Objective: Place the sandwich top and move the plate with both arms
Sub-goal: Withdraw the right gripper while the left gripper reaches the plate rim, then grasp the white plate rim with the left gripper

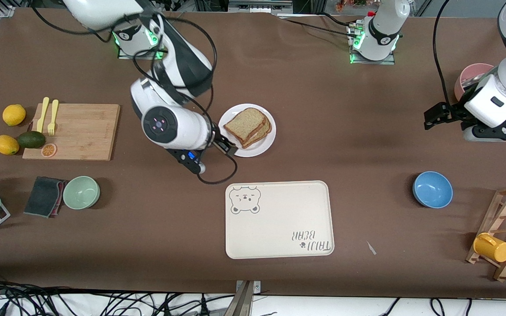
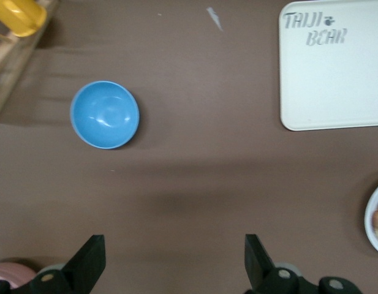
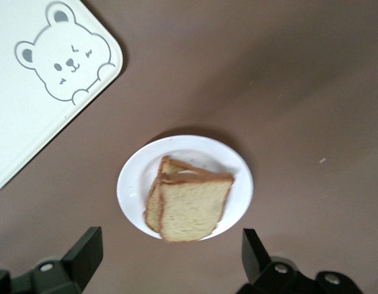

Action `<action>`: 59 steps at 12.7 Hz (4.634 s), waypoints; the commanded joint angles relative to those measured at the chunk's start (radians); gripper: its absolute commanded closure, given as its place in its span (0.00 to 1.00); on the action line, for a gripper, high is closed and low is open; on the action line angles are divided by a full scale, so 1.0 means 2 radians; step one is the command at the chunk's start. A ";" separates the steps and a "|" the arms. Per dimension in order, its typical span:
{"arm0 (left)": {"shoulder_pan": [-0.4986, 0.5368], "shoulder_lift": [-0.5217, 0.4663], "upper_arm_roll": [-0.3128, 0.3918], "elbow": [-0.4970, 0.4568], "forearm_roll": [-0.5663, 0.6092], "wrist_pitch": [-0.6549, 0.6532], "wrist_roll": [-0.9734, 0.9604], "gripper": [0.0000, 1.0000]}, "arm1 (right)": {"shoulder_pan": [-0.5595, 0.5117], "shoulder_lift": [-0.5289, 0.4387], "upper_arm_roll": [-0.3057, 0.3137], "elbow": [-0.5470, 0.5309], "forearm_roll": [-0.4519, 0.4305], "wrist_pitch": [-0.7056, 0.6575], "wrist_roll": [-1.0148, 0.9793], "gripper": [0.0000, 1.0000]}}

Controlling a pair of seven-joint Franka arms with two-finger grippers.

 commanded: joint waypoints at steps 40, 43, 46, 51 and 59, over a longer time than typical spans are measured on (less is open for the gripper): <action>-0.209 0.312 -0.020 -0.112 -0.678 0.299 0.525 0.44 | -0.207 -0.242 -0.082 -0.157 -0.055 -0.033 -0.478 0.00; -0.220 0.315 -0.020 -0.115 -0.682 0.319 0.524 0.57 | -0.209 -0.248 -0.080 -0.160 -0.060 -0.034 -0.504 0.00; -0.220 0.315 -0.020 -0.116 -0.682 0.319 0.525 0.81 | -0.209 -0.248 -0.069 -0.158 -0.080 -0.036 -0.515 0.00; -0.222 0.315 -0.019 -0.122 -0.682 0.320 0.525 0.97 | -0.206 -0.248 -0.061 -0.157 -0.107 -0.039 -0.548 0.00; -0.213 0.313 -0.020 -0.118 -0.688 0.313 0.509 1.00 | -0.206 -0.247 -0.058 -0.156 -0.101 -0.021 -0.549 0.00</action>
